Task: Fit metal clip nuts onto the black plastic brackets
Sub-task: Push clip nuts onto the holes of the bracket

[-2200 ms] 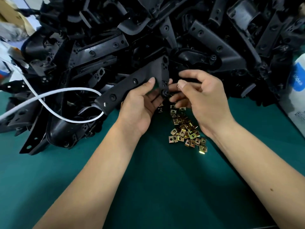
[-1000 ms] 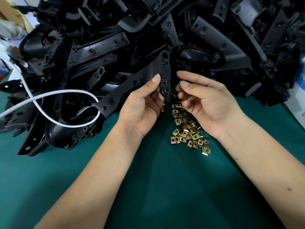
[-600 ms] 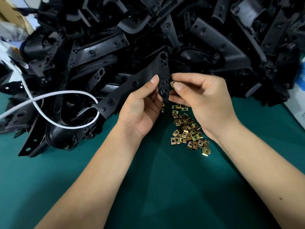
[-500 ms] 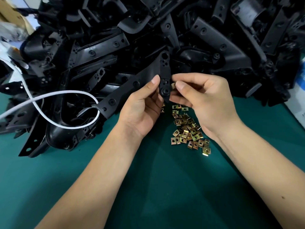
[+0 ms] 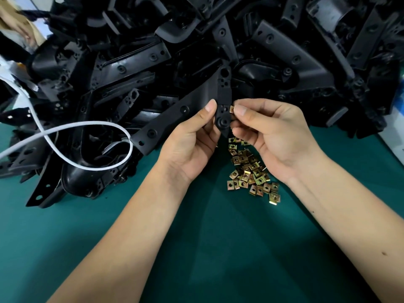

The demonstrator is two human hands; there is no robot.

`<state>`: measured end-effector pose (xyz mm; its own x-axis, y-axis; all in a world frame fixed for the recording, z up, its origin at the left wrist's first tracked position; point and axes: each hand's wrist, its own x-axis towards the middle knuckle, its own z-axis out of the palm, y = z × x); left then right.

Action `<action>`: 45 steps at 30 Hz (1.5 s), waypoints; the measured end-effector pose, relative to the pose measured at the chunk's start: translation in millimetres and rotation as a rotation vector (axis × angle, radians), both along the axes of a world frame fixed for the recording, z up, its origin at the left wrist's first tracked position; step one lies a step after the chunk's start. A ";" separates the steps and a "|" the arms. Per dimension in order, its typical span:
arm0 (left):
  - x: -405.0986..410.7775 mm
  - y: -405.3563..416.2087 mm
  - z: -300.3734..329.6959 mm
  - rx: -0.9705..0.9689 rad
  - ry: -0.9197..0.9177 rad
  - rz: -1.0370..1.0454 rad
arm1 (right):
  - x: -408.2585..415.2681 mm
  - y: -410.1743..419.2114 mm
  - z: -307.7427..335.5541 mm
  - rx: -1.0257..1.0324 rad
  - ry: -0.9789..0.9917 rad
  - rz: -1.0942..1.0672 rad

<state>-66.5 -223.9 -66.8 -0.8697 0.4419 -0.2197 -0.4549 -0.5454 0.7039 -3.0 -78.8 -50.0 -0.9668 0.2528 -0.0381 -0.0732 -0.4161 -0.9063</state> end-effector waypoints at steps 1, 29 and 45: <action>-0.3 -0.1 -0.4 0.001 0.006 -0.004 | 0.3 -0.2 0.5 0.004 0.005 0.007; -3.4 -7.7 9.9 0.055 0.053 0.079 | -11.6 46.2 -1.6 1.244 -0.074 -0.028; 11.8 7.4 10.9 -0.060 0.074 0.244 | -7.4 41.7 2.2 1.541 -0.057 0.215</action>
<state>-54.6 -216.6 -55.9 -0.9637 0.2052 -0.1711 -0.2612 -0.5886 0.7651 -10.4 -37.1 -47.8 -0.9950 -0.0574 0.0815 -0.0883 0.8878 -0.4516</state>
